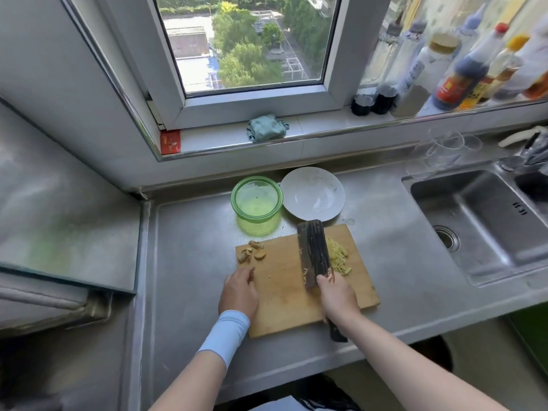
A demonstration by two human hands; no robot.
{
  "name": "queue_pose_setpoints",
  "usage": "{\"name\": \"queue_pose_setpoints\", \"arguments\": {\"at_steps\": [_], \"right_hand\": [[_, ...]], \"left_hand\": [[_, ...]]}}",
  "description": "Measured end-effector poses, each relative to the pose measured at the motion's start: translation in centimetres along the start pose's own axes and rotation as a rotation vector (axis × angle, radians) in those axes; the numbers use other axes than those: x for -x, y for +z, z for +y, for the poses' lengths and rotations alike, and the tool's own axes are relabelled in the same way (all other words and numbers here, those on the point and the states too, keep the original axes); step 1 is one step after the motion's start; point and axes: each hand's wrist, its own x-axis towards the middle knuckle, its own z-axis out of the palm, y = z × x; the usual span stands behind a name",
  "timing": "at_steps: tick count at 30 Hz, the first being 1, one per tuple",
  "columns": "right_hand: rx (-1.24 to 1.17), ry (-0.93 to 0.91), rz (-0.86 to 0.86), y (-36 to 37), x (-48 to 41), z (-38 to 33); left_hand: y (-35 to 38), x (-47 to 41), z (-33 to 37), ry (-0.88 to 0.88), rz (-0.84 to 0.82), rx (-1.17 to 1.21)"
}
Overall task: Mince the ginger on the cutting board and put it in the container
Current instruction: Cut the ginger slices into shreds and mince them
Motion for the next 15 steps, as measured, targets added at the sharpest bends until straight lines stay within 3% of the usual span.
{"name": "queue_pose_setpoints", "arguments": {"at_steps": [3, 8, 15], "right_hand": [[-0.042, -0.007, -0.075, 3.4, 2.1, -0.2], [-0.208, 0.120, -0.087, 8.4, 3.0, 0.6], [-0.192, 0.131, 0.100, 3.4, 0.2, 1.5]], "left_hand": [[0.0, 0.0, 0.0, -0.061, 0.048, 0.079], [-1.1, 0.3, -1.3, -0.016, -0.005, 0.068], [-1.7, 0.5, -1.8, 0.114, 0.004, 0.006]]}}
